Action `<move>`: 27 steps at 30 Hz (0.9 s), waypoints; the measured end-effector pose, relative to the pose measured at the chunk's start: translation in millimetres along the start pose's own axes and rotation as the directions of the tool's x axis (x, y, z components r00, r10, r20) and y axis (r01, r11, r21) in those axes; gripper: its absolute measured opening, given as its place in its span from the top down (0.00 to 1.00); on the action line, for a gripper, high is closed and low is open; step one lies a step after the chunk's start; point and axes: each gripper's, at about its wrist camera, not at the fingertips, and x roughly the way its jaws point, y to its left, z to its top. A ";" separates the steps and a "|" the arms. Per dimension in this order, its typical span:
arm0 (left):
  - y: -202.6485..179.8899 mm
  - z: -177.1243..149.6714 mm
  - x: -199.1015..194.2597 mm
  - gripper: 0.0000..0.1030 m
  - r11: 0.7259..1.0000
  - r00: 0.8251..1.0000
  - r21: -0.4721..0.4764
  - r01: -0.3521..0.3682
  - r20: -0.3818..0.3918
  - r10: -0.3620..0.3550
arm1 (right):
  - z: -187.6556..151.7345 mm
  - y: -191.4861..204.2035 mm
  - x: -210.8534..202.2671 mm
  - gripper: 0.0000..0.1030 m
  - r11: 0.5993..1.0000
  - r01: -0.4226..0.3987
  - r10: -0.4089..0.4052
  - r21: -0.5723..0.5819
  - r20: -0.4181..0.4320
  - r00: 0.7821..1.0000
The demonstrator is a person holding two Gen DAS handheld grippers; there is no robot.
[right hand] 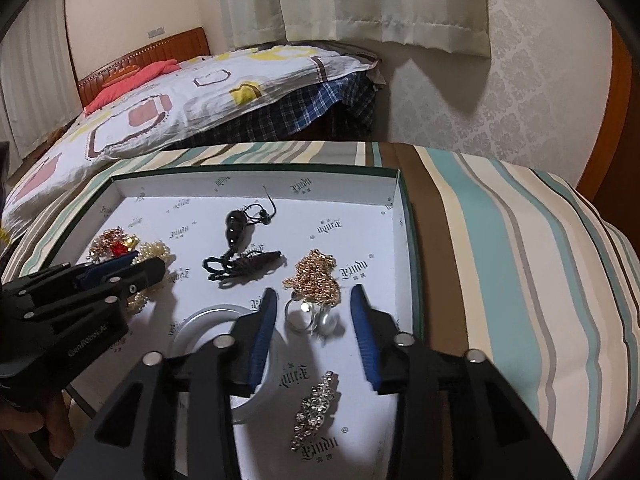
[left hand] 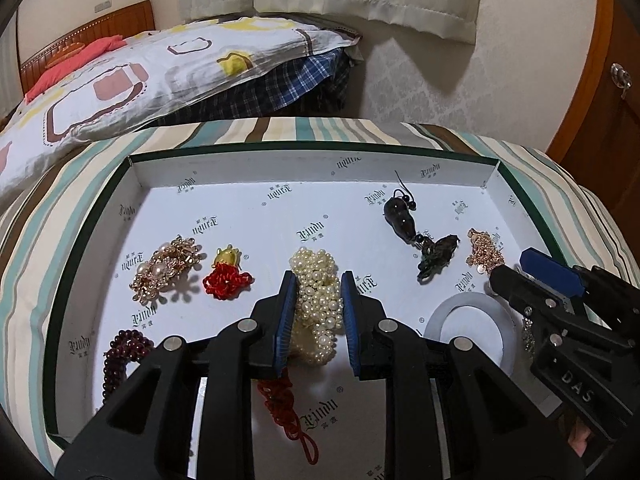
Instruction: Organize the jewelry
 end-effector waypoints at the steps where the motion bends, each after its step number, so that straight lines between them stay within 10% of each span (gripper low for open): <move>1: 0.2 0.3 -0.9 0.70 1.000 1.000 -0.003 0.001 0.003 -0.001 | -0.1 0.9 0.3 0.59 1.000 0.000 0.000 -0.002 0.000 1.000; 27: 15.1 -13.2 -53.8 0.16 0.996 0.989 -0.010 -0.092 0.117 0.092 | -4.6 16.1 -34.8 0.30 0.999 0.033 -0.032 -0.003 0.062 0.998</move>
